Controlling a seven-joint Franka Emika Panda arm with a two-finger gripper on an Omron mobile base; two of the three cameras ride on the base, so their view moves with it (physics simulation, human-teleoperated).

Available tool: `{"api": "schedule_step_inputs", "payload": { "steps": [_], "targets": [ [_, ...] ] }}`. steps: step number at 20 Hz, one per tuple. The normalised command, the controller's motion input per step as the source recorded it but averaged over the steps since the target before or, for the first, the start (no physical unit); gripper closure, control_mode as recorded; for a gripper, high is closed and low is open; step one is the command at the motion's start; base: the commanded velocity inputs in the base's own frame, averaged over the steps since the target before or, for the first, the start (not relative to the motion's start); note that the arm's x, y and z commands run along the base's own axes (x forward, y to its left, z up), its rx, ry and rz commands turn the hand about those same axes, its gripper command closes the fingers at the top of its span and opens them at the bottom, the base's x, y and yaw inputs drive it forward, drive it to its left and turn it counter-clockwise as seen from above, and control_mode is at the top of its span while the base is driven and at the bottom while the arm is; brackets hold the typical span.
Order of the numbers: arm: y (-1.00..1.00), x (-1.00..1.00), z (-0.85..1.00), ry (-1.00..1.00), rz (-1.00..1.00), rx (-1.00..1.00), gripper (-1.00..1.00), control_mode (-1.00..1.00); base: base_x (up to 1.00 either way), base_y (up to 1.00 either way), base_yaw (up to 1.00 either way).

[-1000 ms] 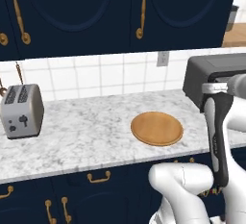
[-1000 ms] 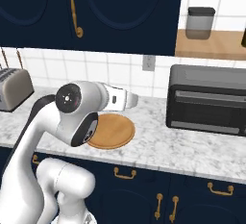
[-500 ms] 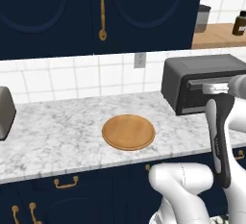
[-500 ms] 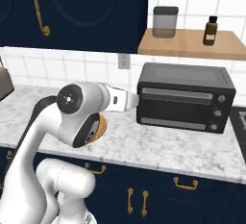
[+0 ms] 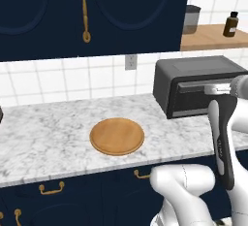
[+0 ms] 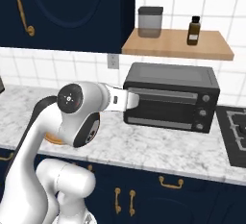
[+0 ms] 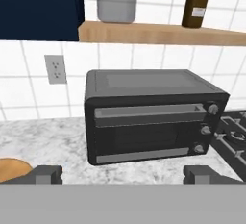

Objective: Pick up the kebab skewer and baguette bread, and place them inside the toaster oven. Close the toaster oven door and start by setting the timer.

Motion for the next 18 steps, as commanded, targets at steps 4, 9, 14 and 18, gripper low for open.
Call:
{"api": "schedule_step_inputs", "payload": {
  "steps": [4, 9, 14, 18],
  "targets": [
    [0.00, 0.00, 0.00, 0.00, 0.00, 0.00, -1.00, 1.00, 0.39, -0.23, -0.10],
    [0.00, 0.00, 0.00, 0.00, 0.00, 0.00, -1.00, 1.00, 0.46, -0.18, -0.10],
    [0.00, 0.00, 0.00, 0.00, 0.00, 0.00, -1.00, 1.00, 0.25, -0.39, -0.04],
    [0.00, 0.00, 0.00, 0.00, 0.00, 0.00, -1.00, 1.00, 0.07, -0.34, -0.10]
  ]
}}
